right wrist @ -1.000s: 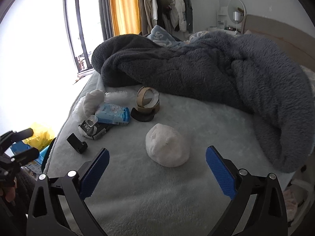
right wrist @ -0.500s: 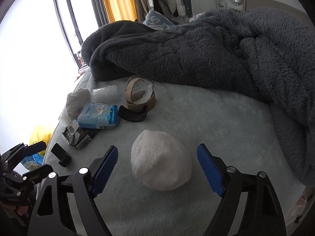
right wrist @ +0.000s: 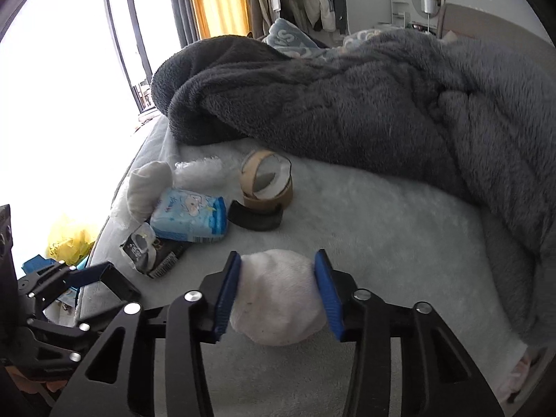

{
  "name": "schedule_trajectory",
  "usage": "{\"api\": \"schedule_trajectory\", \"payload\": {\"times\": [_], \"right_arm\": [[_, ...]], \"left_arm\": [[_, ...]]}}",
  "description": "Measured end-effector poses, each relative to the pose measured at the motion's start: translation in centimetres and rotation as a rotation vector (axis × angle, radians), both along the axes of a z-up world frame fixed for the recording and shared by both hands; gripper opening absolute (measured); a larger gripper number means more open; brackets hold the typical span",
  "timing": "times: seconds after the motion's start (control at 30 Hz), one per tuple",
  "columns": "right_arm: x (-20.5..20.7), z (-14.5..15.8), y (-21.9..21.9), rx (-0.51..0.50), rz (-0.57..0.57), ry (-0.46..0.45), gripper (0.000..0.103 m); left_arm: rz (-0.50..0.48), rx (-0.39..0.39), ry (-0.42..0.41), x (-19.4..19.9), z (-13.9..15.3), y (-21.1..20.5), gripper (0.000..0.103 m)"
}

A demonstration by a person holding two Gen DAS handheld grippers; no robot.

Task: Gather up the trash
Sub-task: 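Carry the tissue ball in the right tool over the teal bin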

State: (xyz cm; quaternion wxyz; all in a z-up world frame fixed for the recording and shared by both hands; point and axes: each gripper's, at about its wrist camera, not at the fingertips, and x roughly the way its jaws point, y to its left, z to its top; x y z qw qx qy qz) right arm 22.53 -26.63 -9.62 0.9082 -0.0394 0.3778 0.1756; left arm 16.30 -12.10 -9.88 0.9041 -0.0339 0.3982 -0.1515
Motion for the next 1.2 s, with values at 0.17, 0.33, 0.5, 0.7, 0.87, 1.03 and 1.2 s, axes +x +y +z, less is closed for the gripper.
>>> {"api": "schedule_trajectory", "payload": {"times": [0.17, 0.33, 0.5, 0.7, 0.87, 1.03, 1.2], "right_arm": [[0.3, 0.2, 0.8, -0.039, -0.007, 0.009, 0.037], [1.2, -1.9, 0.0, -0.018, -0.054, 0.101, 0.037], [1.6, -2.1, -0.4, 0.005, -0.089, 0.130, 0.051], [2.1, -2.3, 1.3, -0.057, -0.094, 0.168, 0.046], [1.5, 0.3, 3.6, -0.084, -0.099, 0.089, 0.040], [1.0, 2.6, 6.5, -0.071, -0.082, 0.034, 0.040], [0.4, 4.5, 10.0, -0.037, -0.019, 0.001, 0.040]], "left_arm": [[-0.035, -0.011, 0.009, 0.3, -0.1, -0.2, 0.051], [-0.055, -0.010, 0.000, -0.3, 0.2, 0.4, 0.048], [-0.054, -0.032, -0.038, -1.0, 1.3, 2.0, 0.047], [0.010, -0.052, -0.054, -1.3, 2.0, 5.1, 0.047], [0.093, -0.053, -0.038, -1.3, 1.9, 8.4, 0.047], [0.161, -0.042, -0.020, -1.4, 1.3, 11.7, 0.048], [0.221, -0.030, 0.035, -1.2, -0.2, 15.0, 0.048]]}}
